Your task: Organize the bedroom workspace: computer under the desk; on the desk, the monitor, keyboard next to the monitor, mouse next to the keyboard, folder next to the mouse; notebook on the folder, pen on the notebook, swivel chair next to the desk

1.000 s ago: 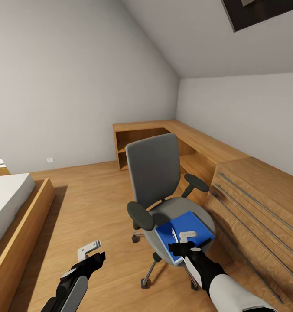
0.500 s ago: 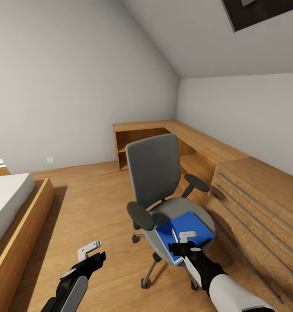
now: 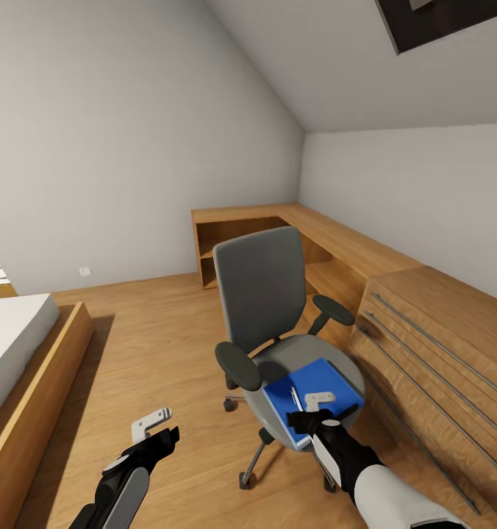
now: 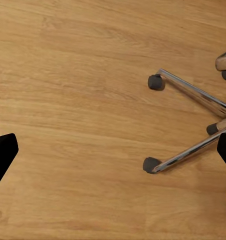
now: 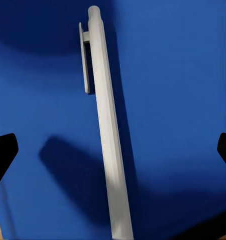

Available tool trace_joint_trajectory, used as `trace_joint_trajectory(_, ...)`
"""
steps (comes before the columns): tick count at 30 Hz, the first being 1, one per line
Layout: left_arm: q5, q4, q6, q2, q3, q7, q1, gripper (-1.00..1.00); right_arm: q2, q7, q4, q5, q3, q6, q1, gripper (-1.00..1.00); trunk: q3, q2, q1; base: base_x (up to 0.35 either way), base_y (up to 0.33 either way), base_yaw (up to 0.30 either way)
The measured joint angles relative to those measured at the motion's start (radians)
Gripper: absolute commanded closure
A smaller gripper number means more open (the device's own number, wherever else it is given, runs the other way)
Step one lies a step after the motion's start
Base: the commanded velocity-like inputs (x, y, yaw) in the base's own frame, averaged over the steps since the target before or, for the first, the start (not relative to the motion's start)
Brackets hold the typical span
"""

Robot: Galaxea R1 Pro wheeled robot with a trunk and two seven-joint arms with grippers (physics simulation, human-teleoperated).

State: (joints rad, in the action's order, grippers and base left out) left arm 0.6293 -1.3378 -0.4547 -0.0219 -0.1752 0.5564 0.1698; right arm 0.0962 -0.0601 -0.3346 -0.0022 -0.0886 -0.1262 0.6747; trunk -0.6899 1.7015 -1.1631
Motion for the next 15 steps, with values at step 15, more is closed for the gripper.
trace_joint_trajectory(15,0.000,0.000,0.000,0.000,0.000,0.000,0.000,-1.00,-0.001,-0.016,0.001,0.012,0.001,0.000,0.000,-1.00,0.000,0.000,0.000,0.000,0.000,0.000)
